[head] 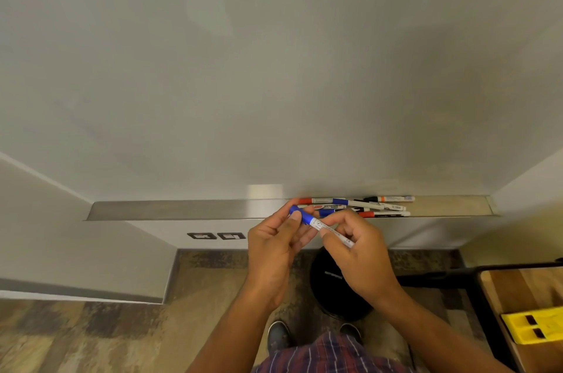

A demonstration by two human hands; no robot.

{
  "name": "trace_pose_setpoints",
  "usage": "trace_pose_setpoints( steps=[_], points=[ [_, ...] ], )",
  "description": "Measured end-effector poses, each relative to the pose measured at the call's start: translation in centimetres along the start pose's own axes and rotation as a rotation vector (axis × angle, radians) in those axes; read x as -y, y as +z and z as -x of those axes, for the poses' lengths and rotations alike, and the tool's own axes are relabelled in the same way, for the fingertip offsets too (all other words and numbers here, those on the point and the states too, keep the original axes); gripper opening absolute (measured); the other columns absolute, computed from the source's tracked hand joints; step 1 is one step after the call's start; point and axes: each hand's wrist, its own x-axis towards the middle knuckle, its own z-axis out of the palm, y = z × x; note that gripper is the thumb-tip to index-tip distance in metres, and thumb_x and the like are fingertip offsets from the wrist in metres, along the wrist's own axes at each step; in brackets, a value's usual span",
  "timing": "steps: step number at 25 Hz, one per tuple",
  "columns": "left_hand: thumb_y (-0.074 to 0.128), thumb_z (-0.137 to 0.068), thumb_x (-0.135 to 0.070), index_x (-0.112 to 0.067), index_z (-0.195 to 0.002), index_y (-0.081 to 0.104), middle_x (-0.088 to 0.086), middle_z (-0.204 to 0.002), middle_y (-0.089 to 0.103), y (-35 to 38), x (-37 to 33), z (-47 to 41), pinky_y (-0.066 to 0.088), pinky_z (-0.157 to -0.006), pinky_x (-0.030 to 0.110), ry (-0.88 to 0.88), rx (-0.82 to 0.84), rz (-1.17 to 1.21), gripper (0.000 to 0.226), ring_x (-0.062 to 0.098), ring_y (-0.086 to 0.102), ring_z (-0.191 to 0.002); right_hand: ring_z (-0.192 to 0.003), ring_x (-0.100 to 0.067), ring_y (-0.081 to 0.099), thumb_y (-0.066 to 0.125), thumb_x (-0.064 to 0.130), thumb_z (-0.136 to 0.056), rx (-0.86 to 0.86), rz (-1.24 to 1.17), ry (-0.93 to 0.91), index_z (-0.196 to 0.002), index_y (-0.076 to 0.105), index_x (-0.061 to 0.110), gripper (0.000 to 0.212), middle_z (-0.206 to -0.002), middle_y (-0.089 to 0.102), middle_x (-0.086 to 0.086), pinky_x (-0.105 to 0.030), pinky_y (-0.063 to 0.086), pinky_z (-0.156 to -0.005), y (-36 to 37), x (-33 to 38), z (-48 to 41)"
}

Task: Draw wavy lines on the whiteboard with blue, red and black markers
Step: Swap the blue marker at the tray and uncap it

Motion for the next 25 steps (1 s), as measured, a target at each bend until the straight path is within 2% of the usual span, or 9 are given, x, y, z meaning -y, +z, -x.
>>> trace_pose_setpoints(
  steps=[3,6,12,14,16,19,21,23,25],
  points=[
    [0.061,-0.102,-0.008,-0.014,-0.13,0.07,0.014,-0.118,0.079,-0.4,0.2,-0.3,0.063,-0.096,0.041,0.009,-0.045,0.027,0.03,0.029,0.077,-0.111,-0.05,-0.012,0.056,0.071,0.019,-0.097,0.026,-0.075,0.112,-0.095,0.064,0.023,0.008,-0.067,0.066,0.0,-0.026,0.047,-0.047,0.3,-0.1,-0.5],
    [0.063,-0.099,-0.007,-0.01,-0.128,0.071,0.016,-0.116,0.079,-1.3,0.1,-1.1,0.064,-0.093,0.042,0.041,-0.152,0.078,0.03,0.03,0.077,-0.109,-0.05,-0.019,0.061,0.069,0.015,-0.098,0.025,-0.153,0.204,-0.098,0.065,0.019,0.005,-0.076,0.07,-0.003,-0.033,0.057,-0.051,0.7,-0.4,-0.5],
    [0.068,-0.099,-0.009,-0.01,-0.129,0.07,0.011,-0.111,0.081,-4.9,0.8,-3.0,0.063,-0.097,0.045,0.076,-0.265,-0.023,0.031,0.026,0.078,-0.106,-0.078,-0.024,0.074,0.064,0.01,-0.101,0.04,-0.252,0.319,-0.111,0.073,0.022,0.019,-0.091,0.077,-0.003,-0.031,0.064,-0.067,1.1,-2.1,-0.4],
    [0.07,-0.099,-0.014,-0.018,-0.131,0.071,0.006,-0.127,0.076,-5.9,1.7,-3.5,0.058,-0.106,0.046,0.154,-0.338,-0.313,0.032,0.021,0.072,-0.118,-0.081,-0.023,0.074,0.063,0.011,-0.101,0.052,-0.231,0.346,-0.112,0.072,0.022,0.017,-0.092,0.078,-0.001,-0.031,0.064,-0.069,1.8,-2.5,-0.7],
    [0.072,-0.099,-0.021,-0.022,-0.137,0.067,0.002,-0.149,0.062,-7.0,2.7,-4.1,0.05,-0.114,0.045,0.321,-0.364,-0.705,0.038,0.019,0.058,-0.137,-0.082,-0.021,0.074,0.064,0.013,-0.101,0.07,-0.175,0.367,-0.111,0.071,0.02,0.014,-0.093,0.077,-0.001,-0.029,0.064,-0.07,2.7,-3.1,-1.3],
    [0.074,-0.098,-0.024,-0.023,-0.137,0.068,0.001,-0.152,0.059,-8.9,4.2,-5.4,0.038,-0.12,0.045,0.64,-0.141,-1.264,0.04,0.021,0.049,-0.146,-0.084,-0.018,0.074,0.065,0.017,-0.101,0.101,-0.105,0.403,-0.111,0.07,0.02,0.011,-0.095,0.076,0.0,-0.026,0.063,-0.071,4.3,-3.7,-2.5],
    [0.08,-0.093,-0.019,-0.019,-0.129,0.074,0.005,-0.138,0.07,-10.1,5.2,-6.9,0.039,-0.115,0.043,0.798,0.003,-1.497,0.036,0.027,0.062,-0.134,-0.084,-0.017,0.075,0.065,0.018,-0.101,0.119,-0.11,0.433,-0.109,0.07,0.021,0.01,-0.093,0.077,0.001,-0.028,0.064,-0.074,5.5,-4.2,-3.2],
    [0.087,-0.085,-0.013,-0.013,-0.119,0.079,0.008,-0.12,0.078,-10.6,5.3,-8.2,0.048,-0.102,0.036,0.858,0.09,-1.517,0.035,0.028,0.075,-0.111,-0.086,-0.018,0.075,0.064,0.019,-0.102,0.124,-0.132,0.459,-0.106,0.071,0.022,0.009,-0.093,0.078,0.001,-0.032,0.065,-0.078,6.7,-4.8,-3.8],
    [0.092,-0.077,-0.01,-0.01,-0.112,0.081,0.008,-0.107,0.08,-11.3,5.1,-9.7,0.057,-0.089,0.031,0.909,0.145,-1.526,0.036,0.025,0.077,-0.094,-0.089,-0.019,0.076,0.062,0.021,-0.103,0.12,-0.145,0.479,-0.105,0.07,0.024,0.008,-0.095,0.078,0.002,-0.033,0.065,-0.081,7.9,-5.5,-4.8]
  ],
)
